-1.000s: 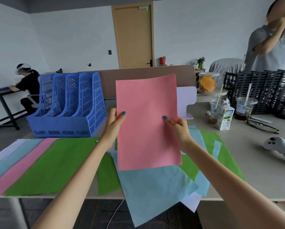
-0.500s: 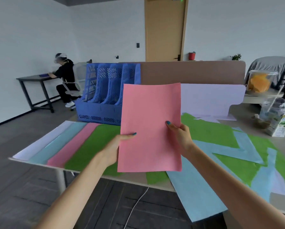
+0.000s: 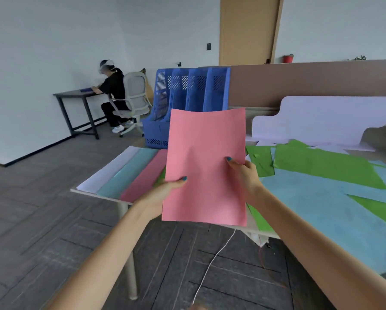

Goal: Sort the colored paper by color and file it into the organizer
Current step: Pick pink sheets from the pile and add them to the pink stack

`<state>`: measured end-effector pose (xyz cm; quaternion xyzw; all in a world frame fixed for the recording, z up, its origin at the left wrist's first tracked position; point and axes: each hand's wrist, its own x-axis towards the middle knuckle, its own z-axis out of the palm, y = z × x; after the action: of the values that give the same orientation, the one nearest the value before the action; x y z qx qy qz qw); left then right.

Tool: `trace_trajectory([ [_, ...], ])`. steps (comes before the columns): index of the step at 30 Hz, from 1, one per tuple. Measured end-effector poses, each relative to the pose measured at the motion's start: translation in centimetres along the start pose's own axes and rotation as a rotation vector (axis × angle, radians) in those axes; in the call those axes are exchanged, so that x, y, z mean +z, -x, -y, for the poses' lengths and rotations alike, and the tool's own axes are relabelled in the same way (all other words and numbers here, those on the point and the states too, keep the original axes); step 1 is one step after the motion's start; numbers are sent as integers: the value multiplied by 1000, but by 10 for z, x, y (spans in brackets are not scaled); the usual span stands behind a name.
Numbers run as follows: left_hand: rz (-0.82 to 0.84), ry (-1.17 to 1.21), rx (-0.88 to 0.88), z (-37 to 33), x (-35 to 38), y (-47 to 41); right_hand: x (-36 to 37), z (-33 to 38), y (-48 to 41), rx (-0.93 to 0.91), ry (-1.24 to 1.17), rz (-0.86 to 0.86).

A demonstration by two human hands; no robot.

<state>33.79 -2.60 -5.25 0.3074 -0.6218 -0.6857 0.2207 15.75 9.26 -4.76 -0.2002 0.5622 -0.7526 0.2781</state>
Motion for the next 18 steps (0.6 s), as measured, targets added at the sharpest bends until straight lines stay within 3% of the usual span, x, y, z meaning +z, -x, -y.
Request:
trace_trajectory([
  [8,-247,-185,58,3,-64,-5,37,-10,30,0,185,73],
  [12,-284,-213,79,0,-99,0,53,-19,44,-10,341,152],
  [16,-314,-235,53,-1,-137,9,54,-36,45,-346,1123,134],
  [18,-322,-233,35,2,-154,10,54,-41,52,-391,1432,230],
])
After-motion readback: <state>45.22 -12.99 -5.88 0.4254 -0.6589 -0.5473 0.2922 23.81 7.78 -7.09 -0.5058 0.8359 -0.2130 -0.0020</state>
